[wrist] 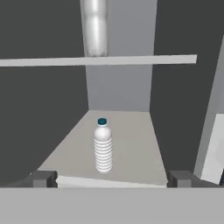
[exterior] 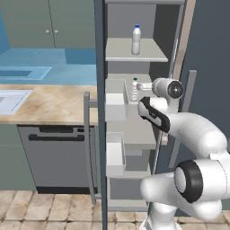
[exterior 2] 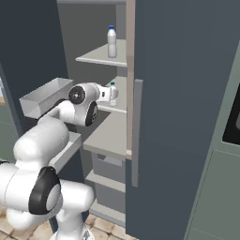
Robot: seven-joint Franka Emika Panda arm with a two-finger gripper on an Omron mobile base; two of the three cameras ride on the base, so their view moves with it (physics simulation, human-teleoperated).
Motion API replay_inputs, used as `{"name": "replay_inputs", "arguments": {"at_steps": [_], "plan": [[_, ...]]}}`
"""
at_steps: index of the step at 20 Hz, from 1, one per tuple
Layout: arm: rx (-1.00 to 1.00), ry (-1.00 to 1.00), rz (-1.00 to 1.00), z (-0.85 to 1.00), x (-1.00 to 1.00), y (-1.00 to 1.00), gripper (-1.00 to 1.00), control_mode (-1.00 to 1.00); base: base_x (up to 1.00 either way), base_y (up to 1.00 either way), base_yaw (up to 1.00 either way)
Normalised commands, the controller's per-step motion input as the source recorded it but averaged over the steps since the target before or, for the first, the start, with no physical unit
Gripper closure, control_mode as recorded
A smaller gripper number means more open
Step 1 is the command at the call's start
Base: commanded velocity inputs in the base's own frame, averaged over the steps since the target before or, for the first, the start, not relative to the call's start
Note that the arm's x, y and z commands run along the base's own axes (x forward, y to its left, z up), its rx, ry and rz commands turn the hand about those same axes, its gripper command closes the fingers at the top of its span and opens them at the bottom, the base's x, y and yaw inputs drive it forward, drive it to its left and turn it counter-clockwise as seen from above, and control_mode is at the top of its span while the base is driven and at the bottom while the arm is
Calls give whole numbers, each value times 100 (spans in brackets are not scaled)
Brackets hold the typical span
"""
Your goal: Take the bottled waters from the counter and place them in the freezer to freeze. Close the freezer door after placing the bottles.
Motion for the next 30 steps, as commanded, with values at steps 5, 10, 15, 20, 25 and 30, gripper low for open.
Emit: {"name": "replay_inputs", "arguments": {"at_steps": [5, 10, 15, 20, 25, 30], "plan": [[0, 27, -1, 9, -72, 0, -100, -100, 0, 0, 0], [0, 41, -2, 0, -62, 0, -100, -100, 0, 0, 0], [0, 42, -2, 0, -61, 0, -100, -100, 0, 0, 0], [2, 34, 0, -1, -53, 1, -100, -100, 0, 0, 0], [6, 2, 0, -8, -49, 0, -100, -100, 0, 0, 0], [6, -6, 0, -4, -37, 23, -100, -100, 0, 0, 0]]}}
